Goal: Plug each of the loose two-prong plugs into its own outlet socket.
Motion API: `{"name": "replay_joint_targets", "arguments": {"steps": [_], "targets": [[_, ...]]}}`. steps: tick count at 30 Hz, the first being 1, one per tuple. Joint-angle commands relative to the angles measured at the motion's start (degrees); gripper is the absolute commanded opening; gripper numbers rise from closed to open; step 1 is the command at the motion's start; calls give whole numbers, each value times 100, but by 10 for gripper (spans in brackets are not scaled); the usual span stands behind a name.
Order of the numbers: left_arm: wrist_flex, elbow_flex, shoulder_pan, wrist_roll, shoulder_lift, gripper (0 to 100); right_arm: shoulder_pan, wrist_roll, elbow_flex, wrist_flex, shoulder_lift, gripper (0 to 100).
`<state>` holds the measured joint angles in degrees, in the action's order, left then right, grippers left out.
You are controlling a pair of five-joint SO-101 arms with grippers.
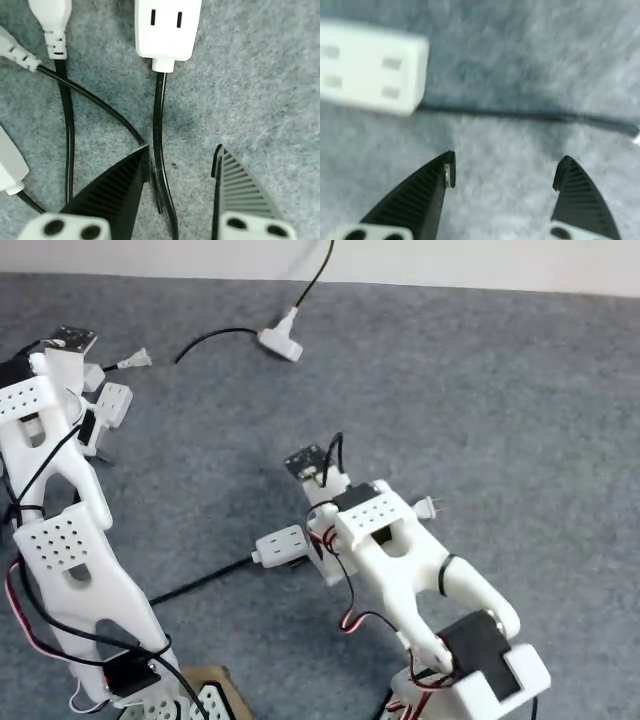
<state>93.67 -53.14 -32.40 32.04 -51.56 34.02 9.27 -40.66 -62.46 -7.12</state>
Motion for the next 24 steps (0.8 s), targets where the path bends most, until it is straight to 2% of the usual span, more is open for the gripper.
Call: {"name": "replay_joint_targets", "arguments": {"steps": [1,5,8,10,15,20,24], "targets": [[-53,-13,-31,44,347,220,-154,193,259,-418,-681,313],[-53,-13,-13,44,347,220,-637,-316,295,-119,-1358,313],[-53,-13,-4,35,347,220,-664,-914,163,585,-1552,313],[-53,-13,-22,35,347,220,-637,-1011,-84,1051,-1455,313],[-62,-13,-75,44,347,220,-277,-1073,-259,1402,-769,313],[-62,-13,-92,44,347,220,22,-1521,31,1640,286,313],[-62,-13,-163,53,347,220,40,-1486,286,1376,857,313]]}}
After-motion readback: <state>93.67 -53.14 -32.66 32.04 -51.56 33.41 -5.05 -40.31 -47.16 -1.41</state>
